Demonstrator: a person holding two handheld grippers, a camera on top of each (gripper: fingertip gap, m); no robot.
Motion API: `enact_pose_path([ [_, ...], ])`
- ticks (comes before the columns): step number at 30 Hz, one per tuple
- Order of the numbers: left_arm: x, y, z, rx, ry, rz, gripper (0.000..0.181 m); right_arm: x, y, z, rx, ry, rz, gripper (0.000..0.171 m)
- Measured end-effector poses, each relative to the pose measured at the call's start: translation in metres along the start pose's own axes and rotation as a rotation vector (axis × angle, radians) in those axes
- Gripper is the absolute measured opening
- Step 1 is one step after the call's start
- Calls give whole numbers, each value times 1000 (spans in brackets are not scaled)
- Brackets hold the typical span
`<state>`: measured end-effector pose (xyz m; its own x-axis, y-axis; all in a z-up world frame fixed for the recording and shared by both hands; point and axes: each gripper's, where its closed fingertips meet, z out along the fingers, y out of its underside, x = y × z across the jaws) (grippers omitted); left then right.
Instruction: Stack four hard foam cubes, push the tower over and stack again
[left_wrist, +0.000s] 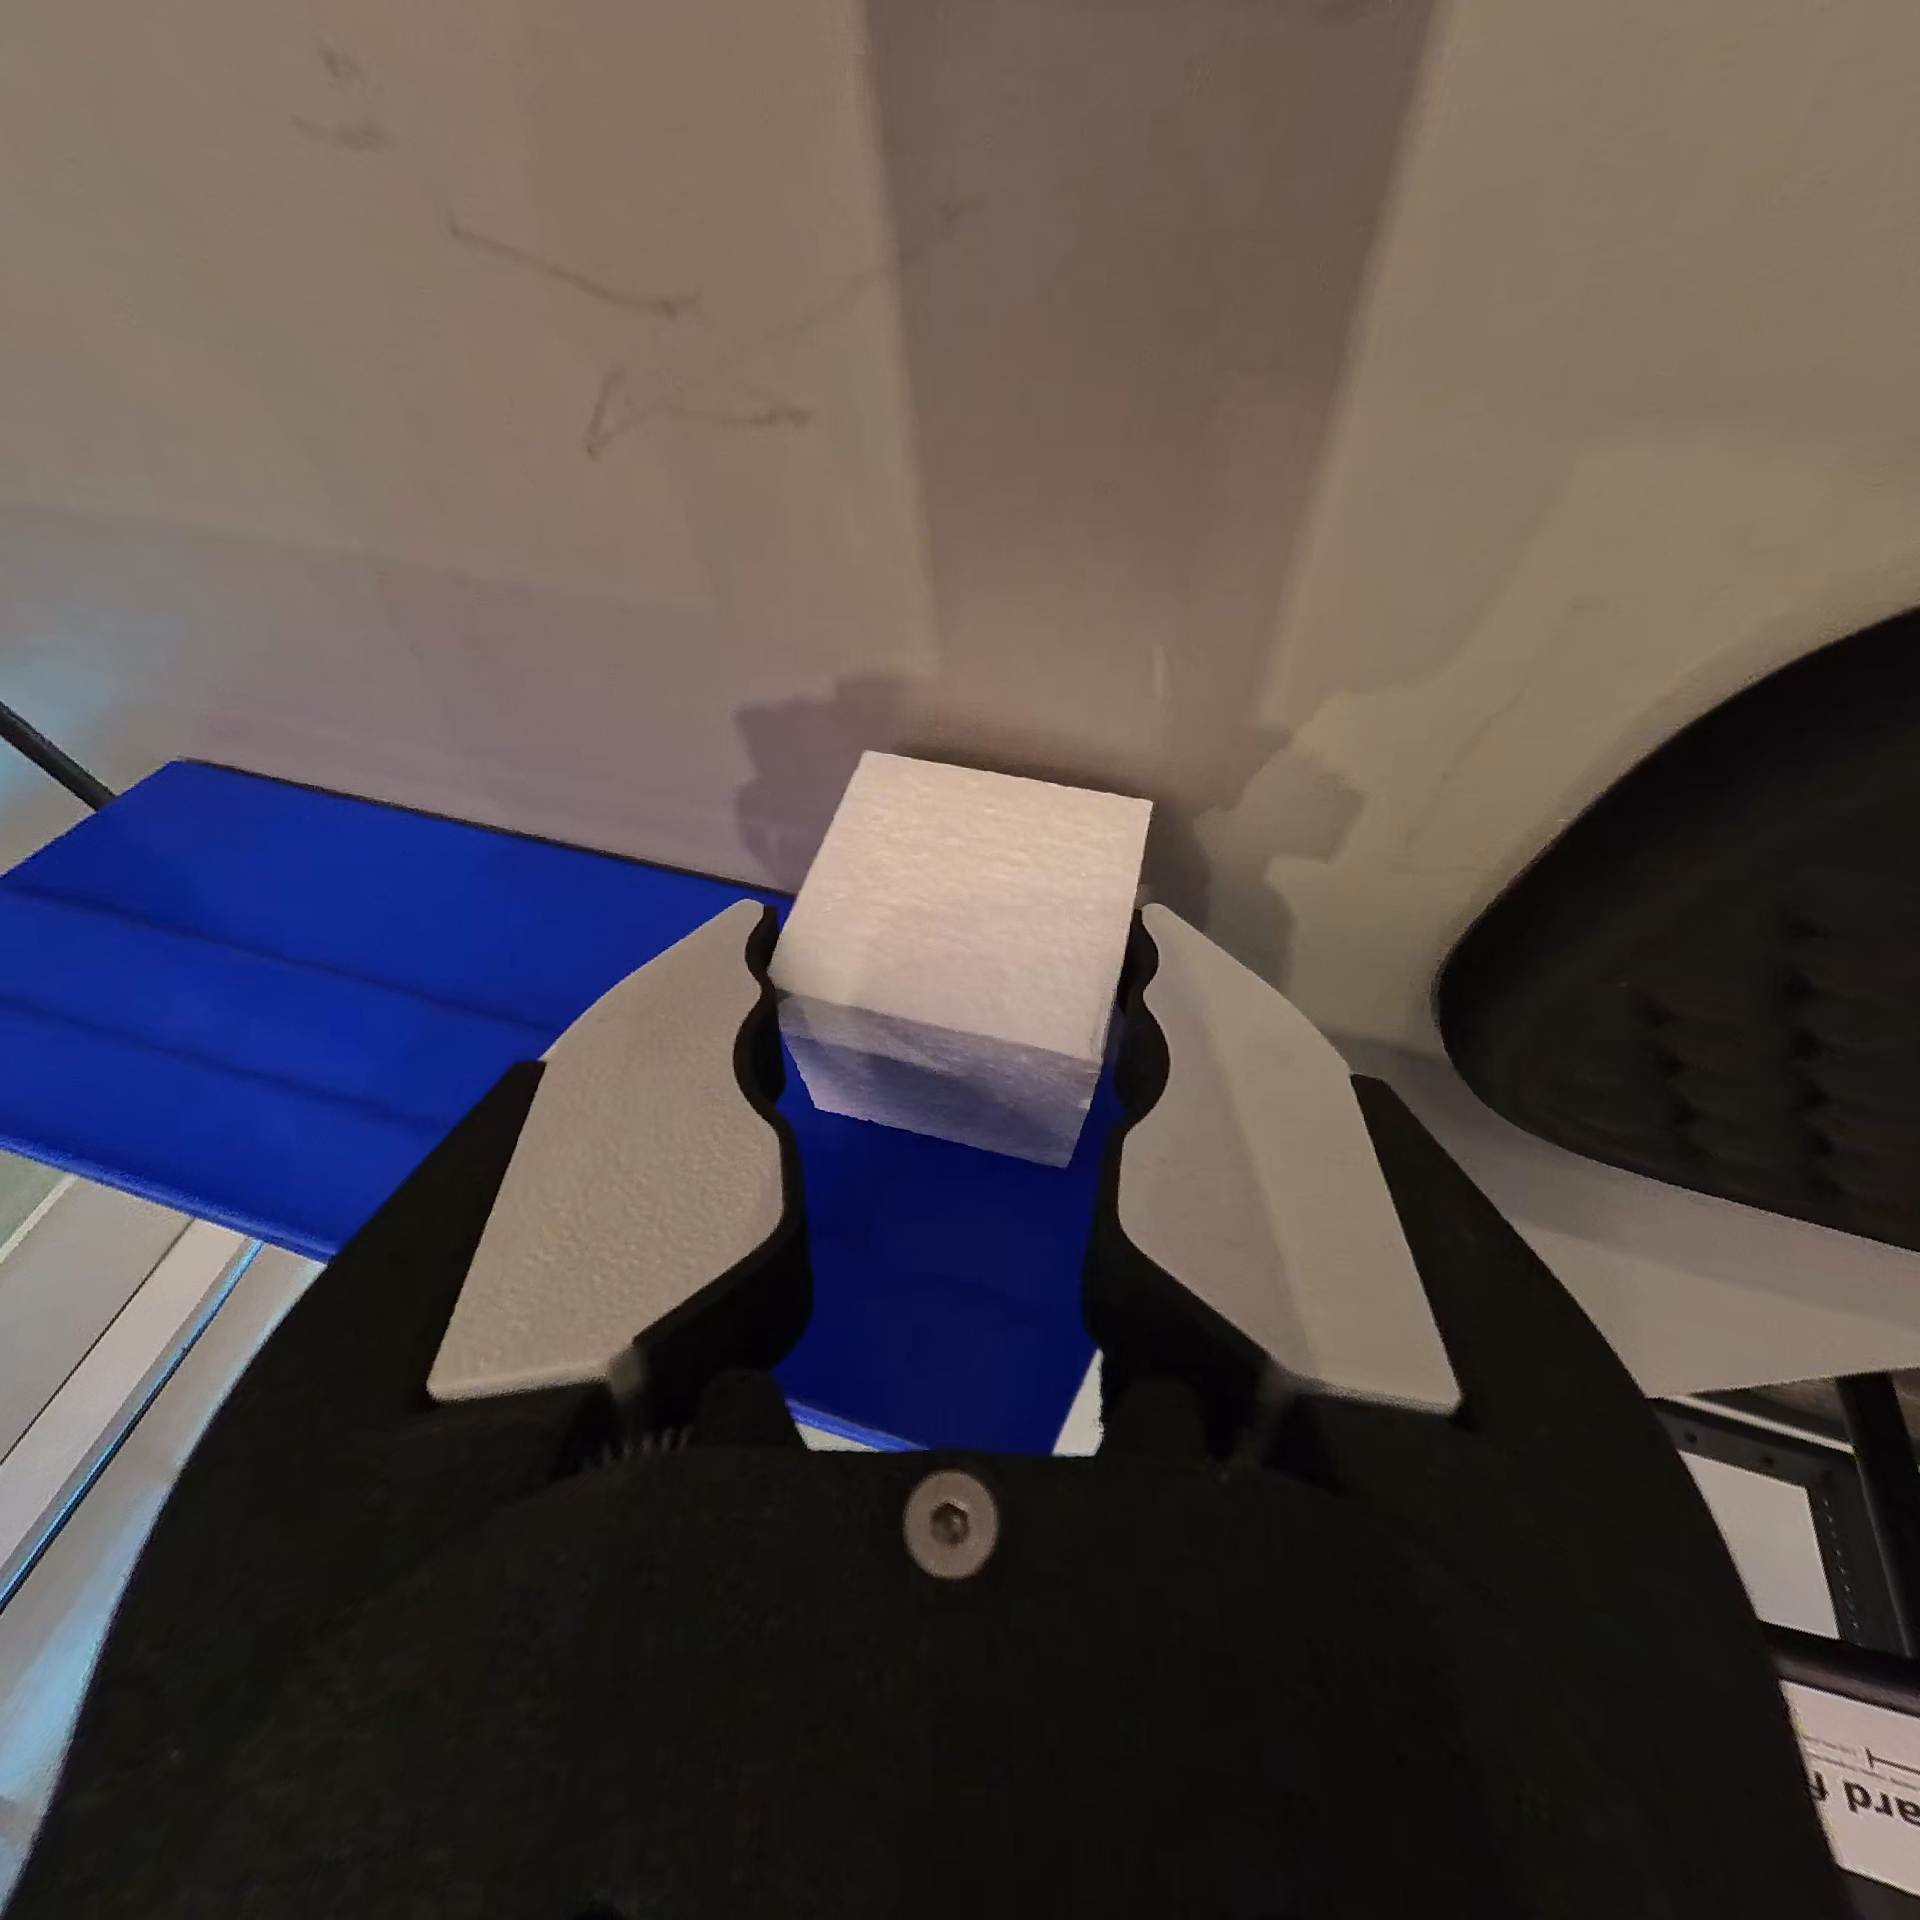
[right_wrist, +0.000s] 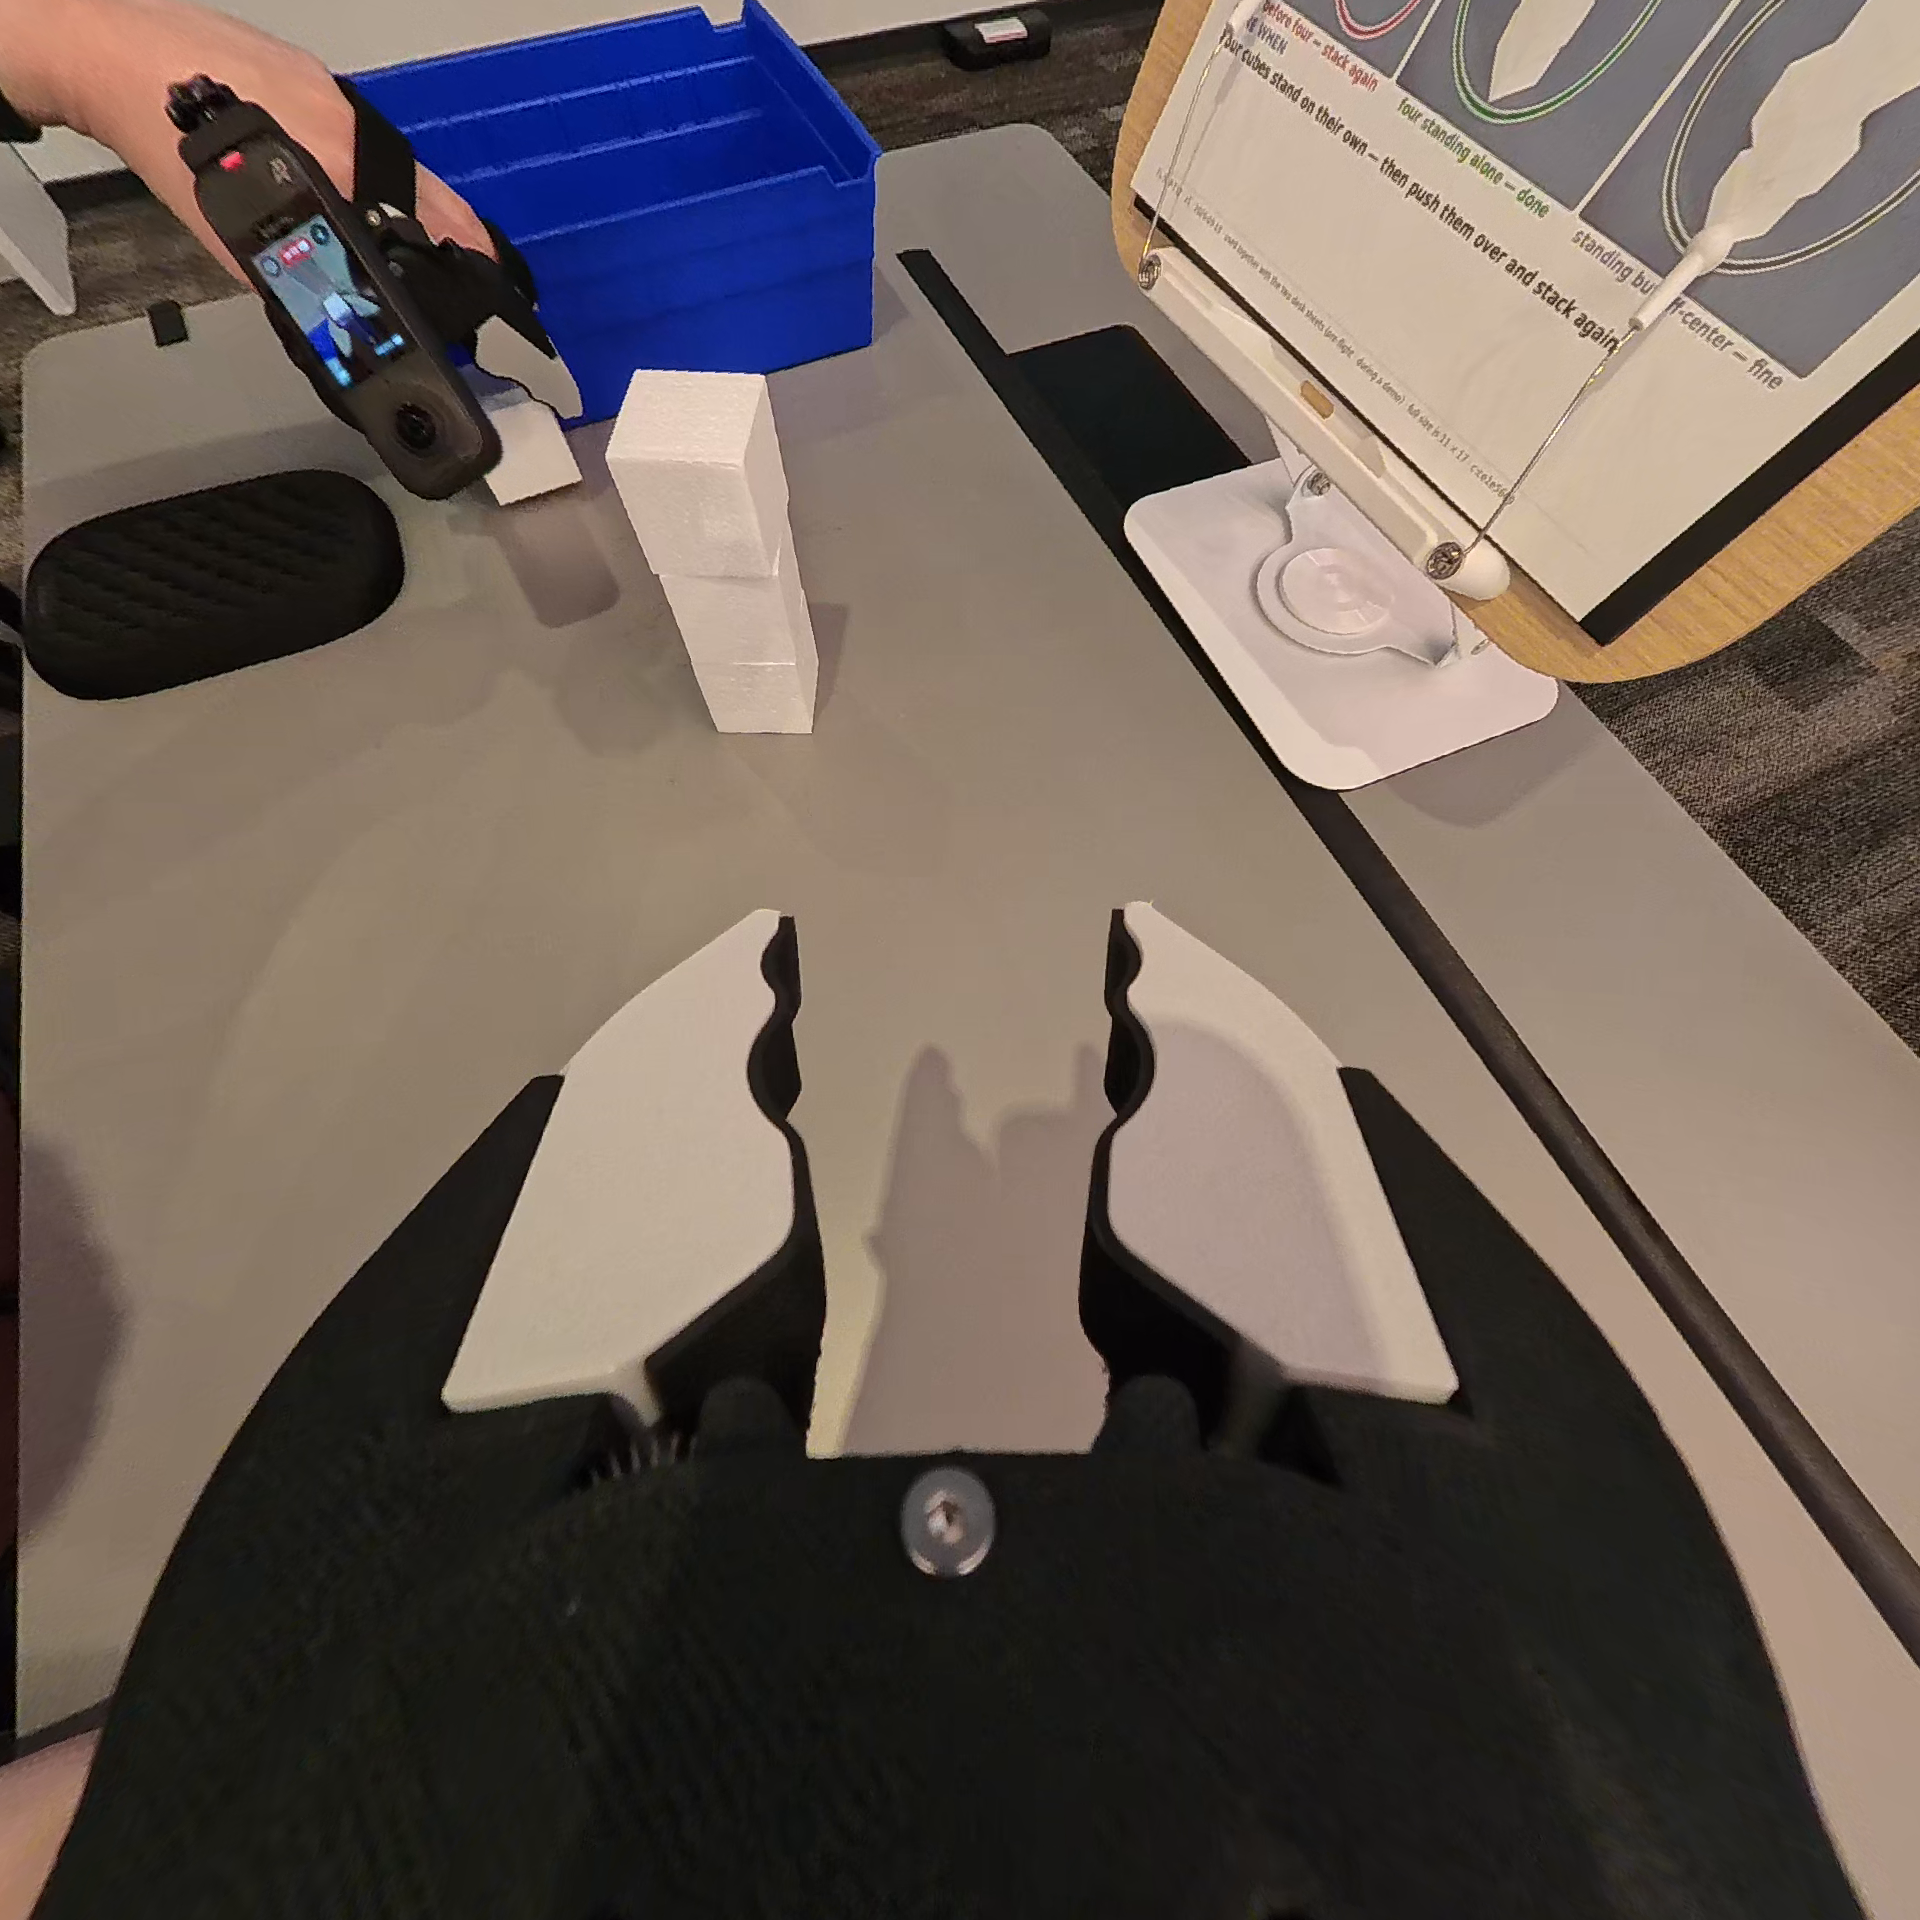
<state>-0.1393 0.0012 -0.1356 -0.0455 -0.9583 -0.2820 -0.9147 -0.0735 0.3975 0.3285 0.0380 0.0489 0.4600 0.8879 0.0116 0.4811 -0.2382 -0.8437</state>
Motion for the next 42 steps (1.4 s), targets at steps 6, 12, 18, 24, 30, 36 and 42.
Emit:
enact_pose_path([
  [6, 4, -7, -12, 43, -23, 5, 63, 1, 2, 2, -9, -4, 2, 58],
  [12, 23, -60, -48, 301, -20, -28, 63, 1, 5, 3, -22, -6, 6, 58],
  [18, 57, -150, -132, 750, 41, -23, 63, 1, 8, 5, -37, -11, 5, 58],
  [24, 9, -181, -227, 1234, 22, -274, 62, -1, 9, 8, -44, -20, 4, 58],
  [30, -69, -154, -266, 1403, -156, -789, 62, 1, 10, 7, -43, -17, 9, 58],
  [36, -100, -132, -250, 1342, -325, -1149, 62, 0, 10, 7, -43, -16, 8, 58],
  [42, -119, -128, -233, 1202, -322, -1304, 63, 0, 11, 6, -45, -13, 8, 58],
])
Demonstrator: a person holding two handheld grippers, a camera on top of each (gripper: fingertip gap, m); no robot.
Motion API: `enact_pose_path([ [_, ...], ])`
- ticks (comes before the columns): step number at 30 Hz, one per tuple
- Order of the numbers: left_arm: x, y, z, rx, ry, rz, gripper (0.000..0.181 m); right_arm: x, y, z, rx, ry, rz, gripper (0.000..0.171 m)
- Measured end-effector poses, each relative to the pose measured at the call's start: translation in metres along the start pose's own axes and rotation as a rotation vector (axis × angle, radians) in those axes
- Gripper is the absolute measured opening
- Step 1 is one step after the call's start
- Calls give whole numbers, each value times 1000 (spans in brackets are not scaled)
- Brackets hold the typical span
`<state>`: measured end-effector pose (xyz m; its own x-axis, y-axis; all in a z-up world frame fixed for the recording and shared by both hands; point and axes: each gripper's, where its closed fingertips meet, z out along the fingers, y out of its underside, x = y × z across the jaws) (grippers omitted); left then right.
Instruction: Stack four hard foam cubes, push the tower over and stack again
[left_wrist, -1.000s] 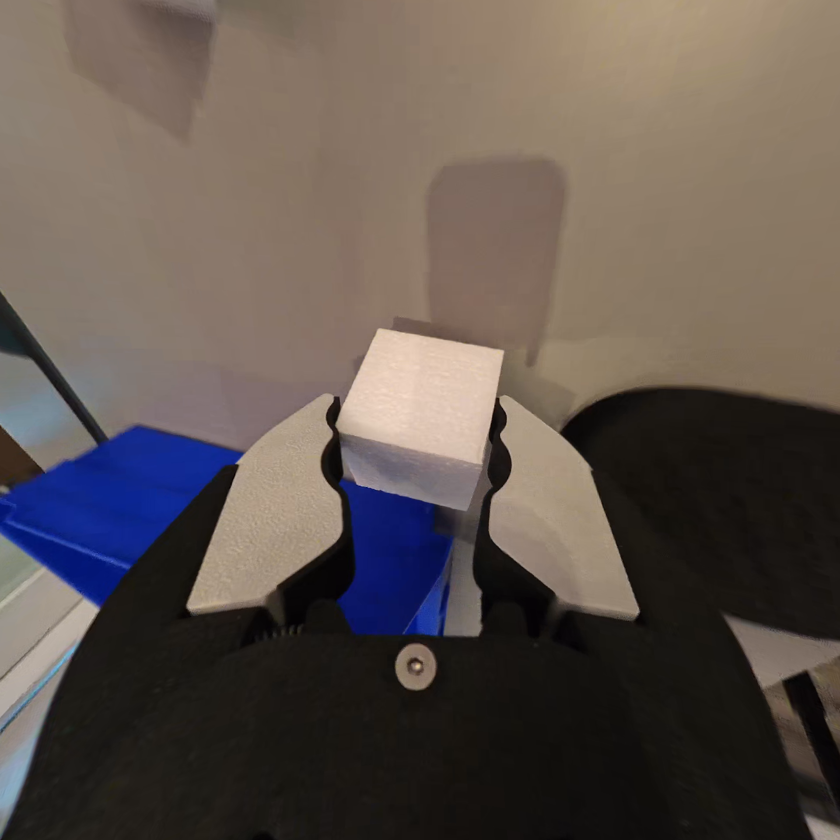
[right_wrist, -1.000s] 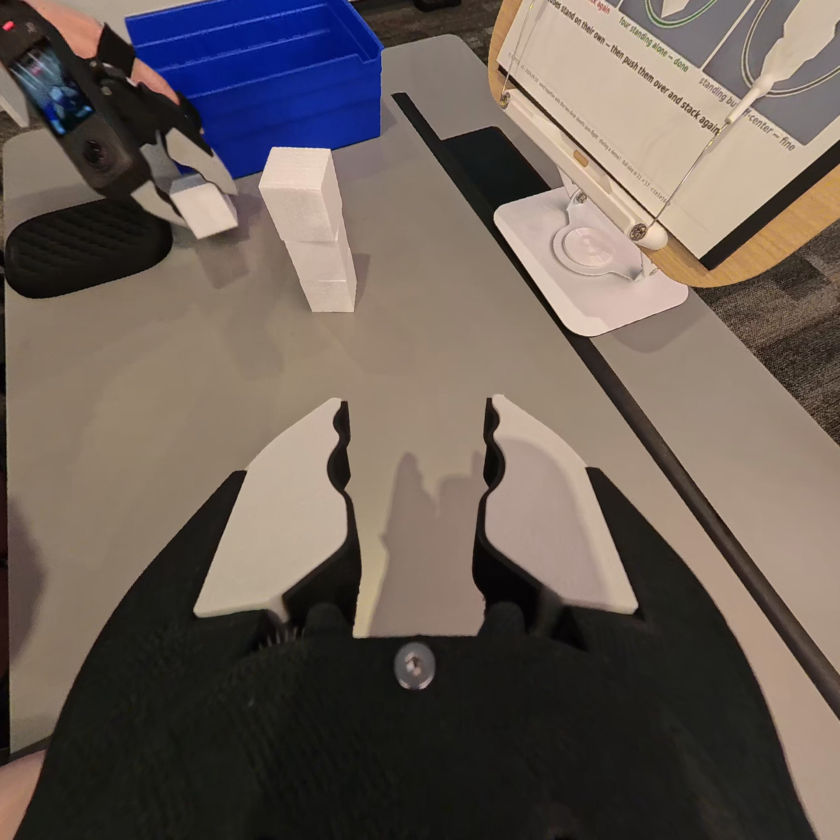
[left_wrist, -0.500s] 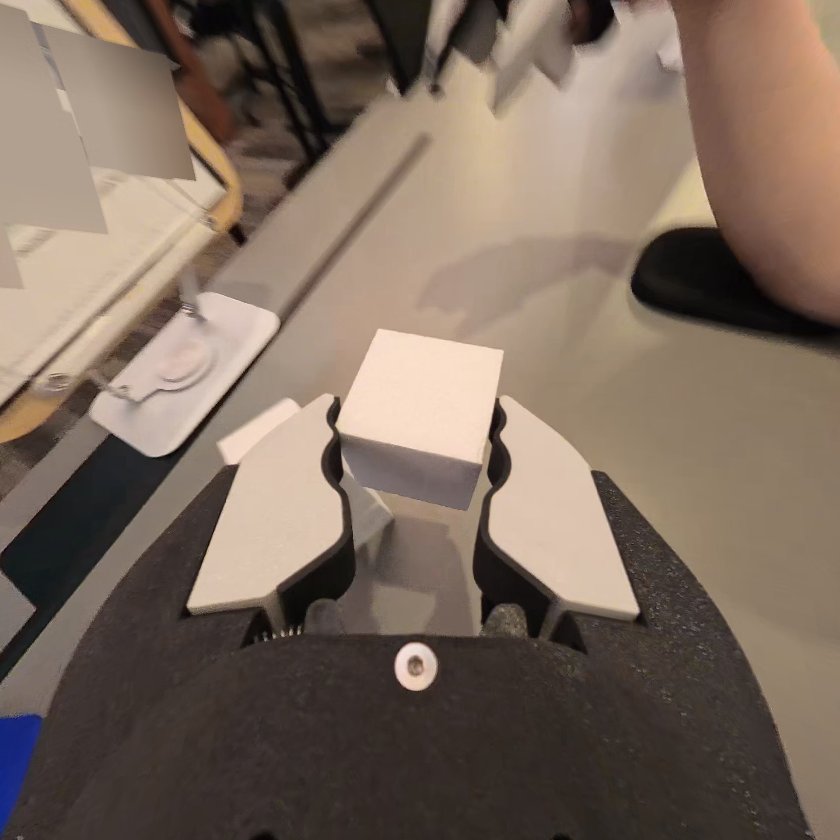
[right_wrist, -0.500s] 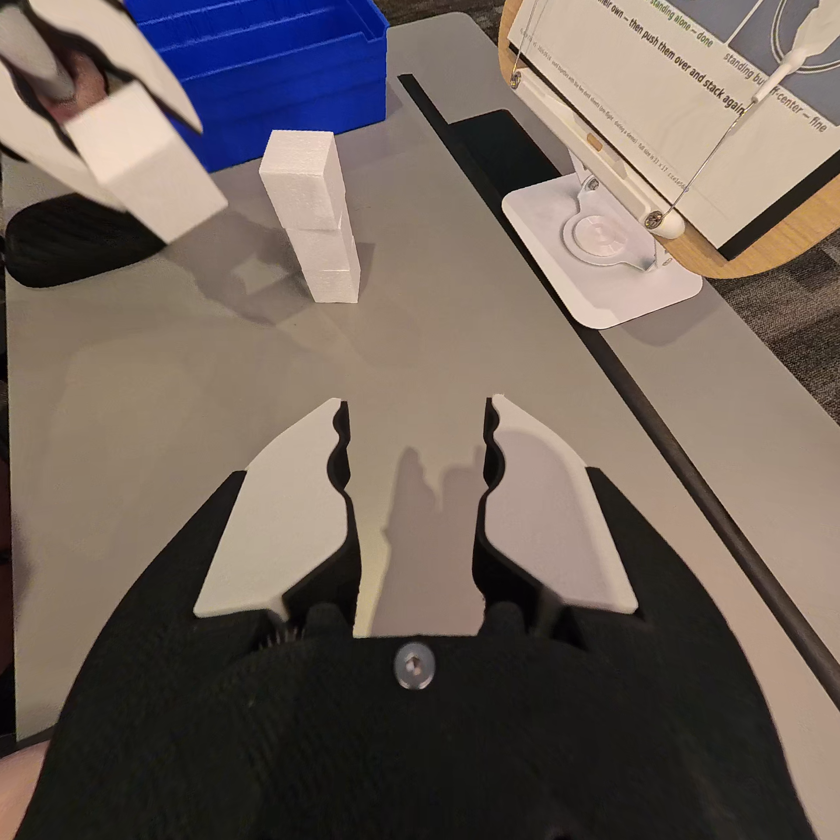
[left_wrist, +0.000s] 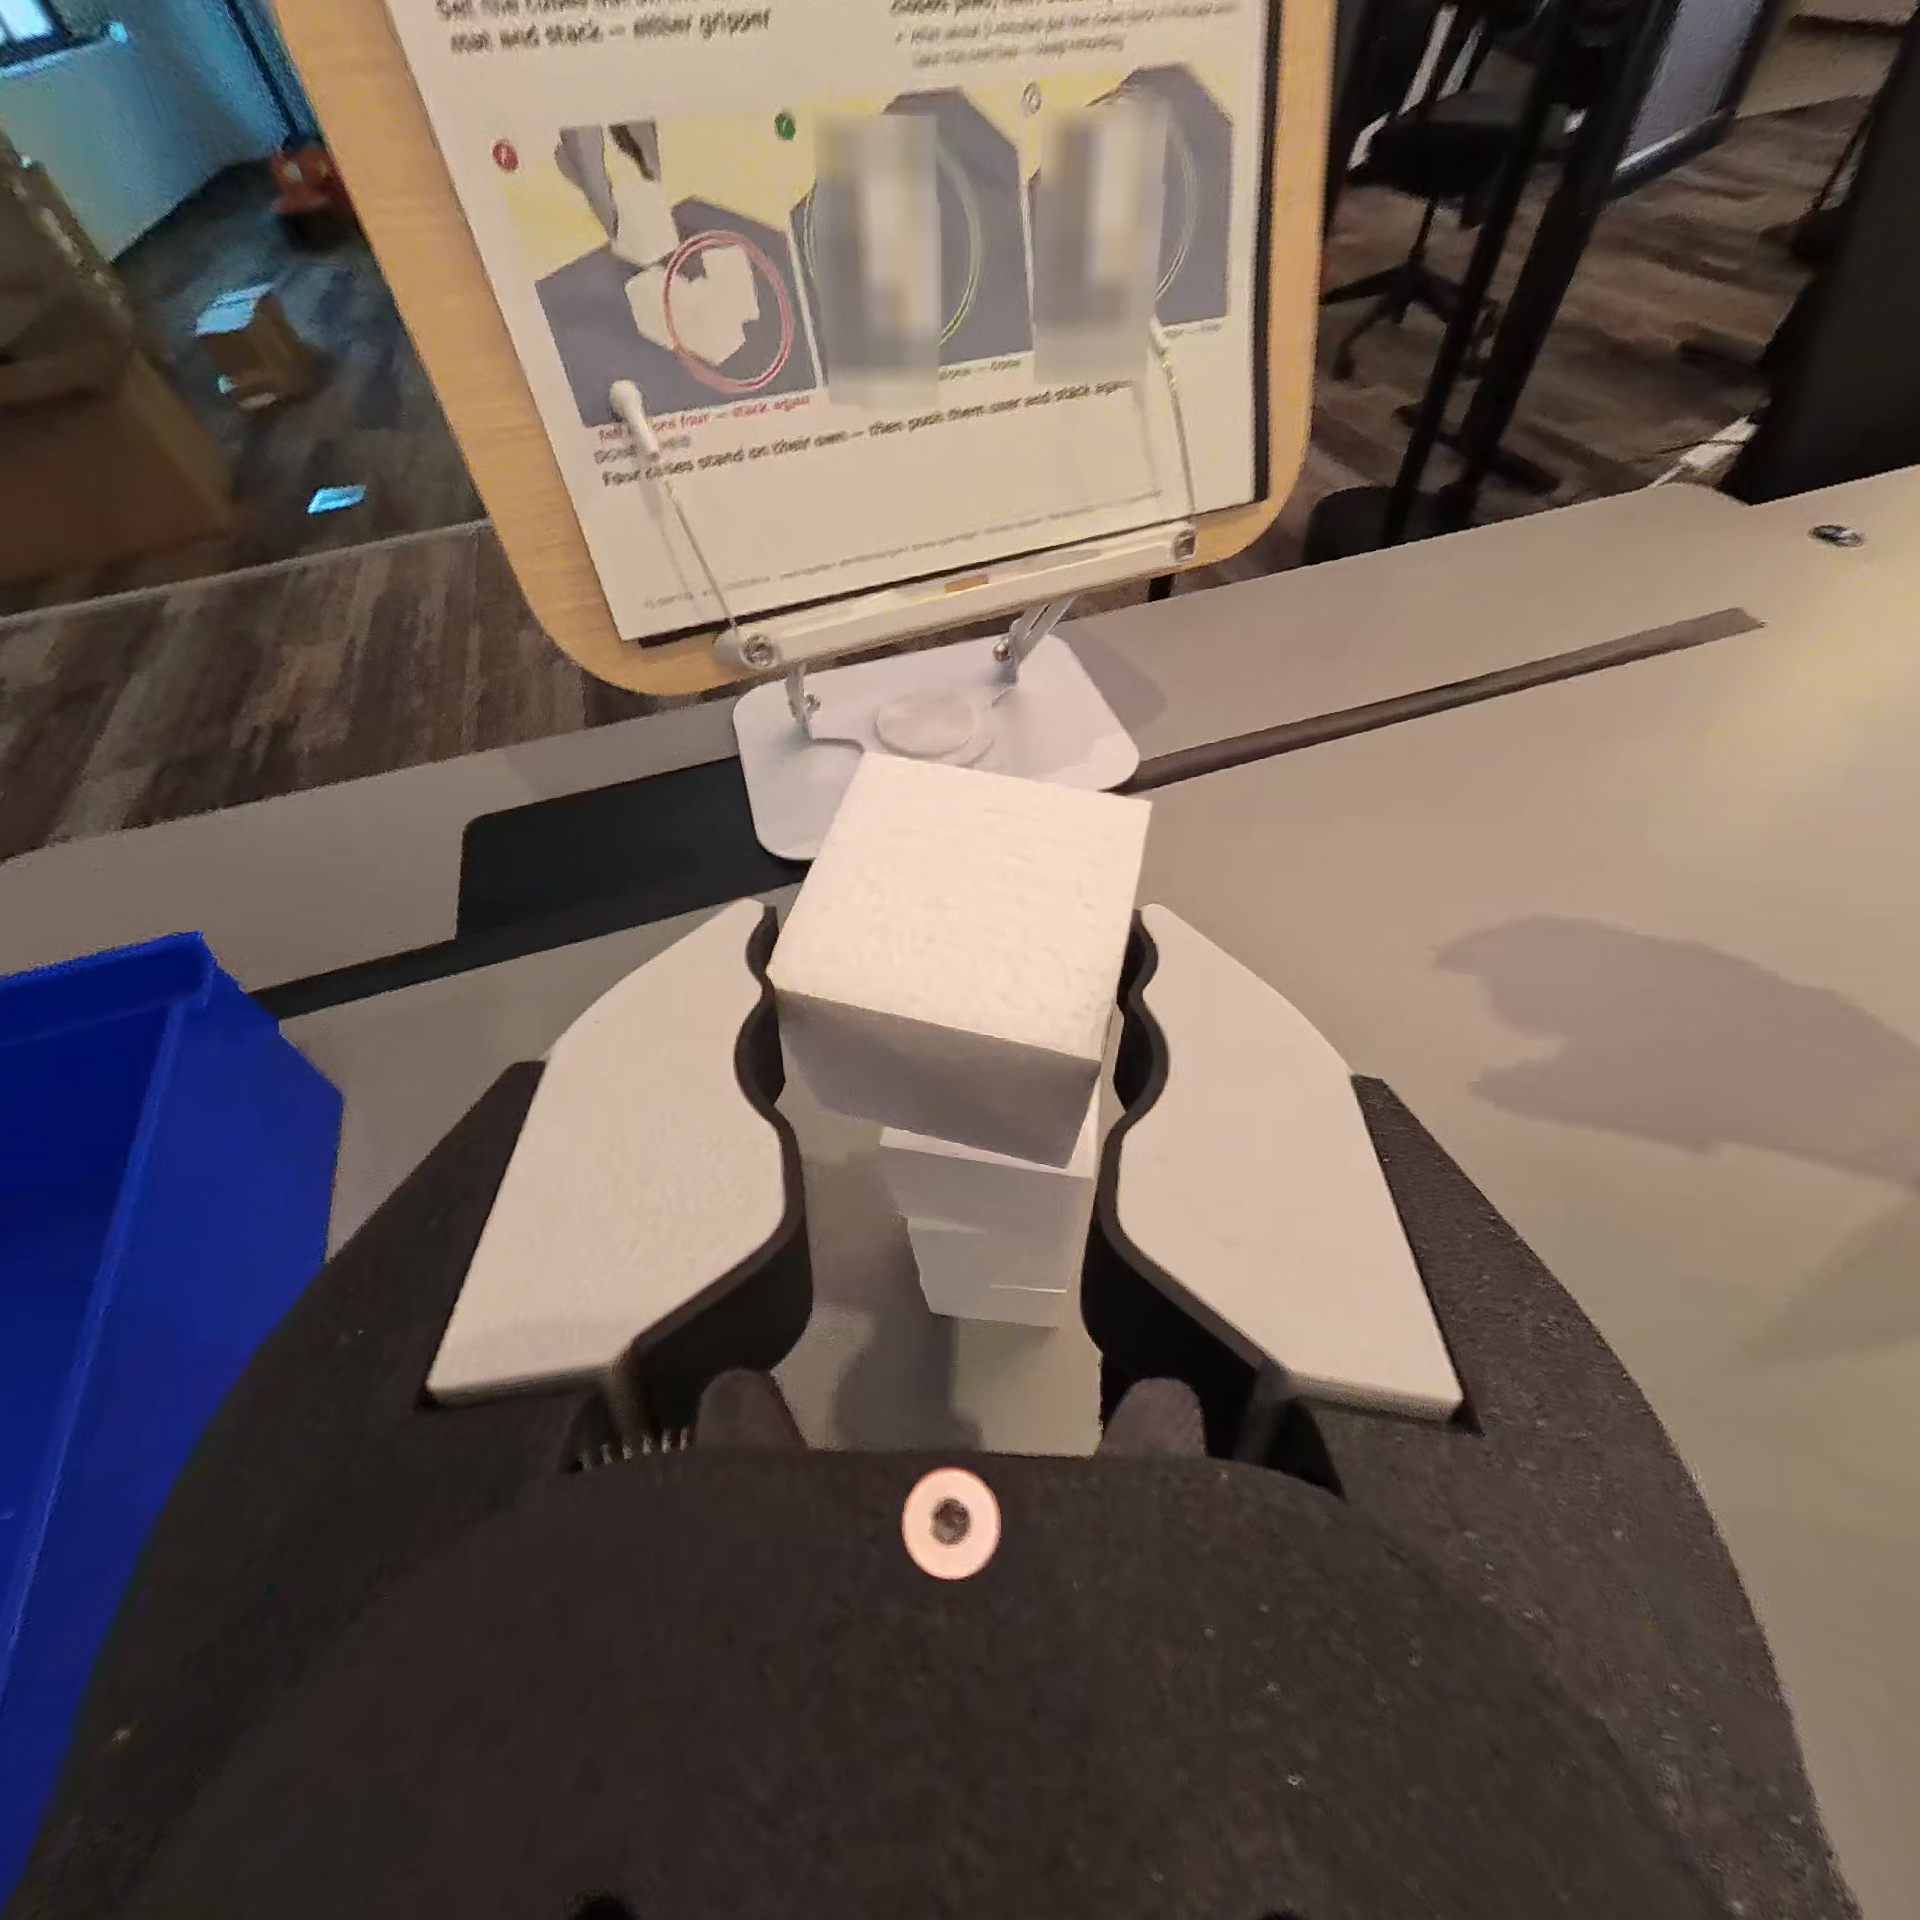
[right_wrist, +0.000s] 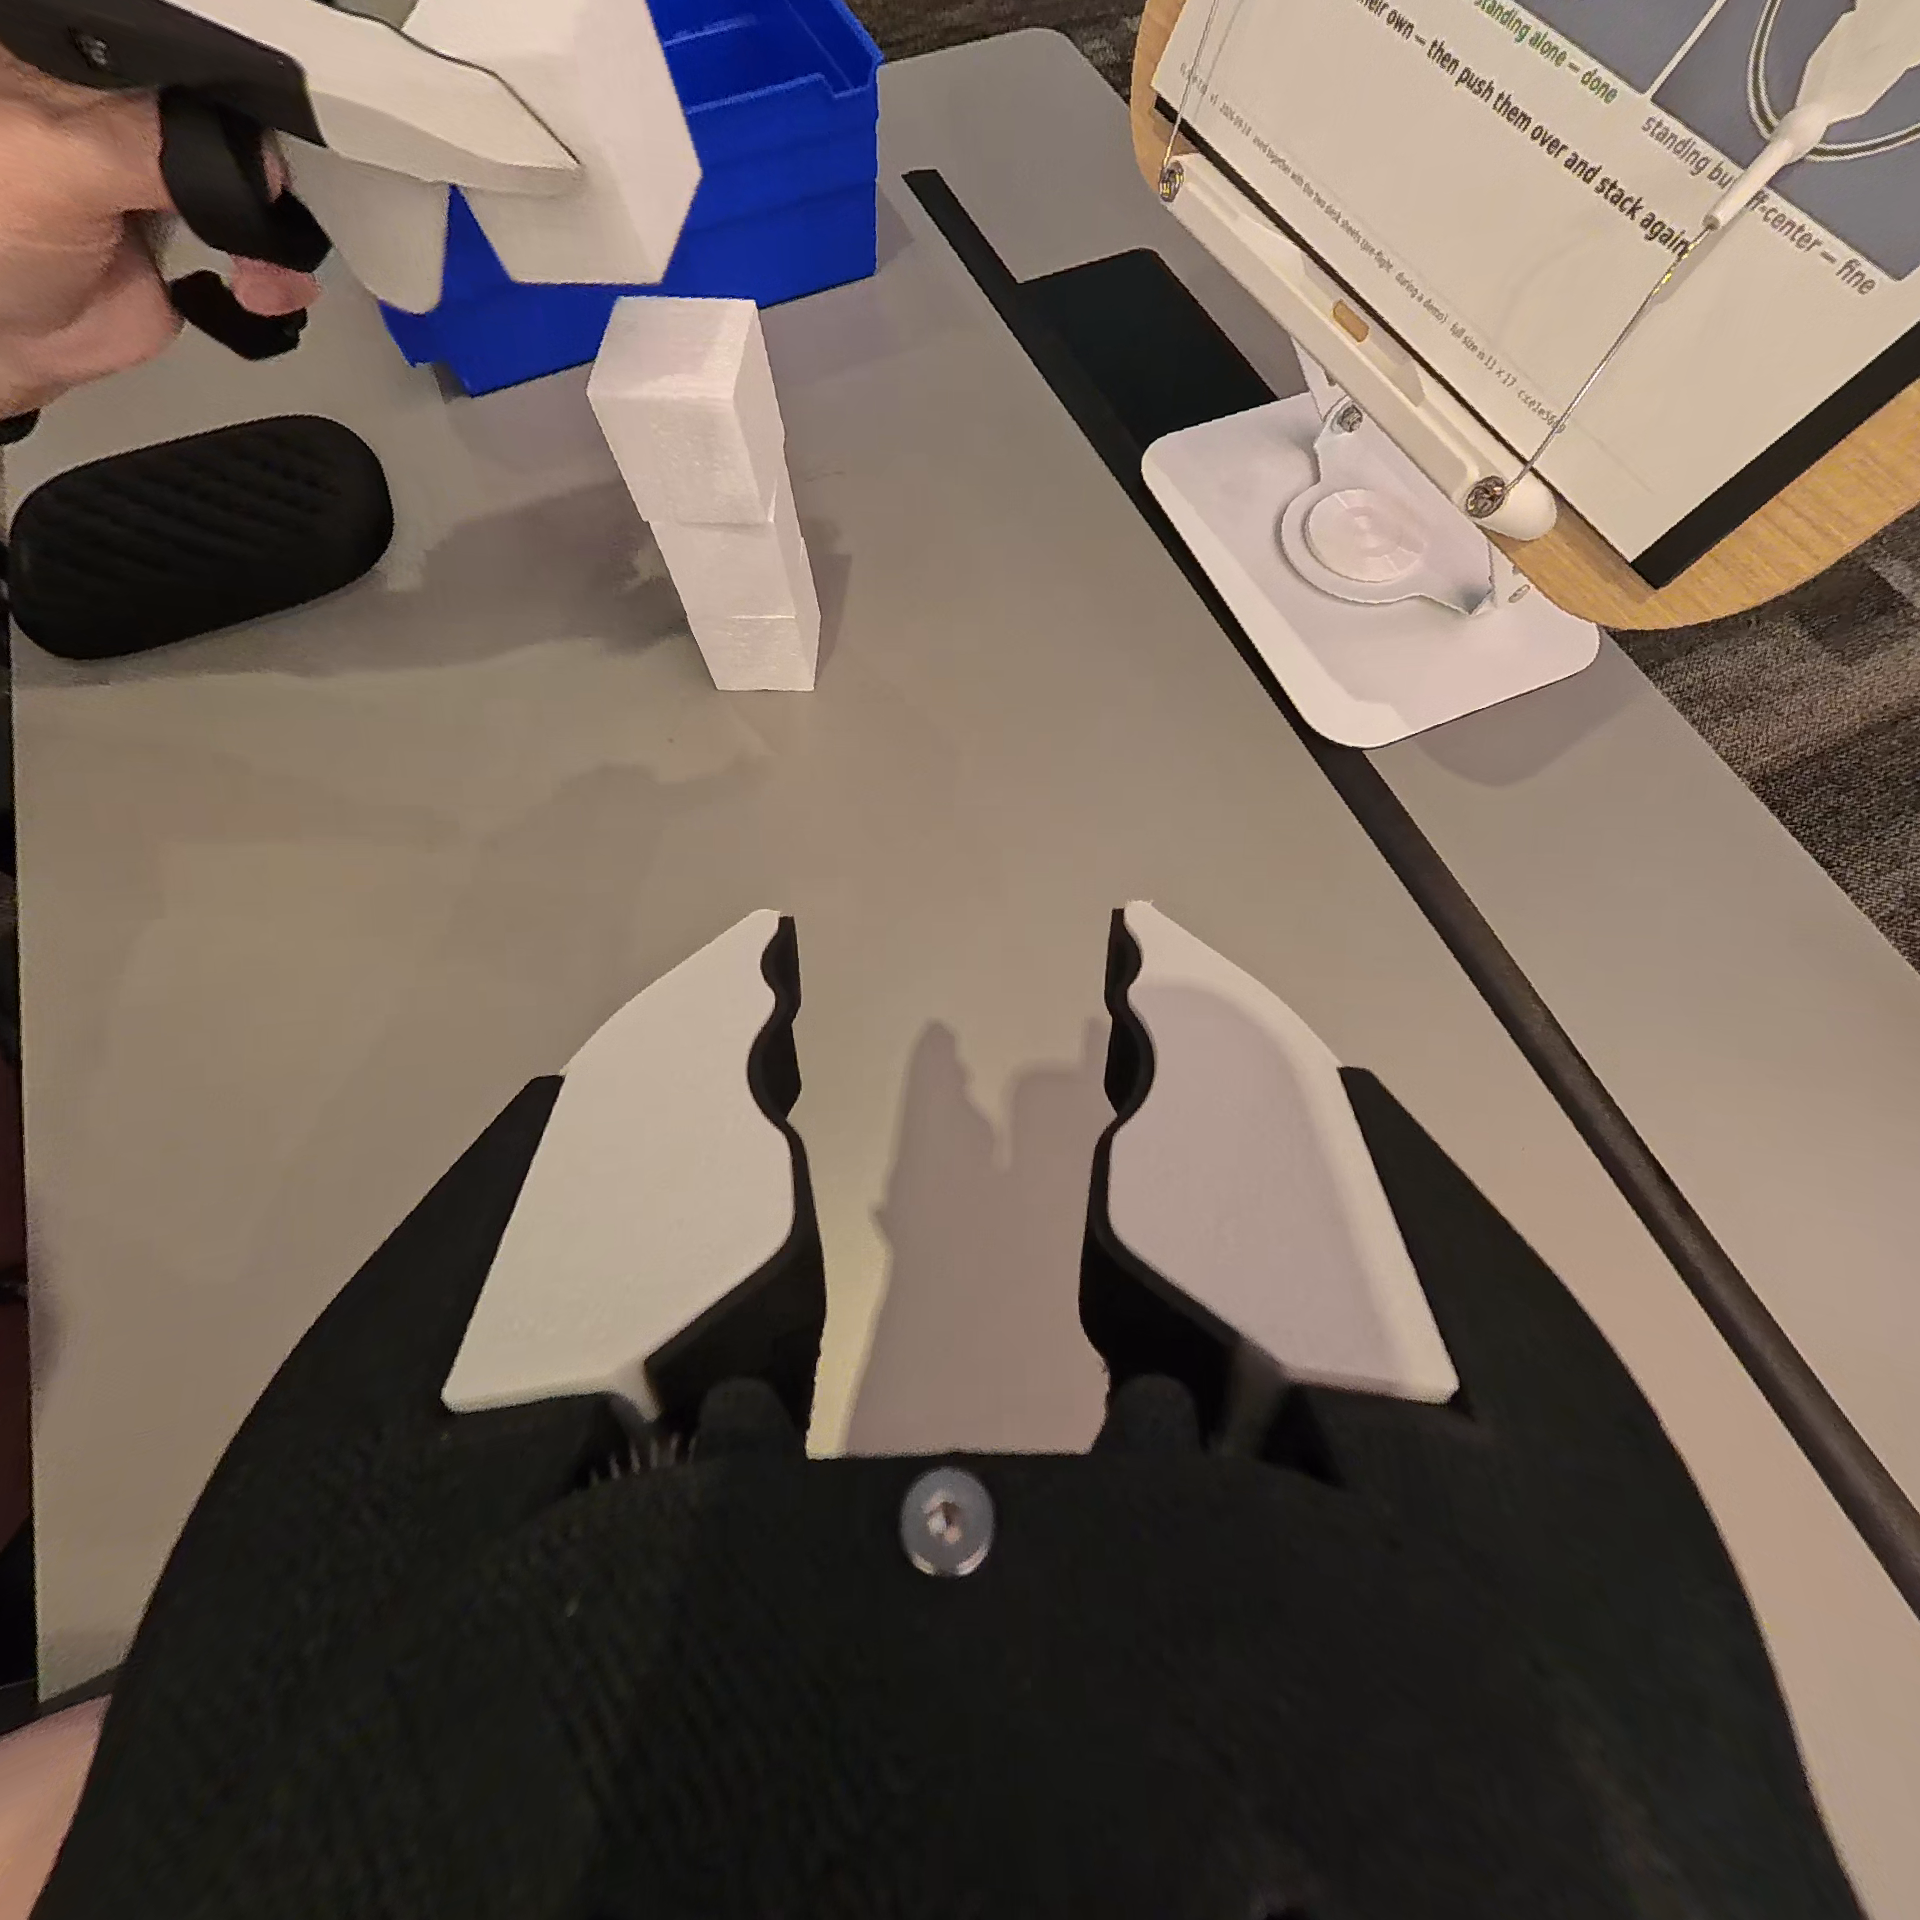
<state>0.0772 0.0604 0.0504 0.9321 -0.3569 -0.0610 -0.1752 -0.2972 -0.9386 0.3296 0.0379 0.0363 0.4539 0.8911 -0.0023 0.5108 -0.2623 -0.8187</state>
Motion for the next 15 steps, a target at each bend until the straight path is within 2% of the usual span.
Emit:
enact_pose_path([
  [3, -2, 2, 4, -17, -6, -47, 63, 3, 0, -3, 13, 5, 9, 58],
  [15, -2, 17, 17, -57, -67, 6, 63, 9, 3, -8, 23, 11, 26, 58],
])
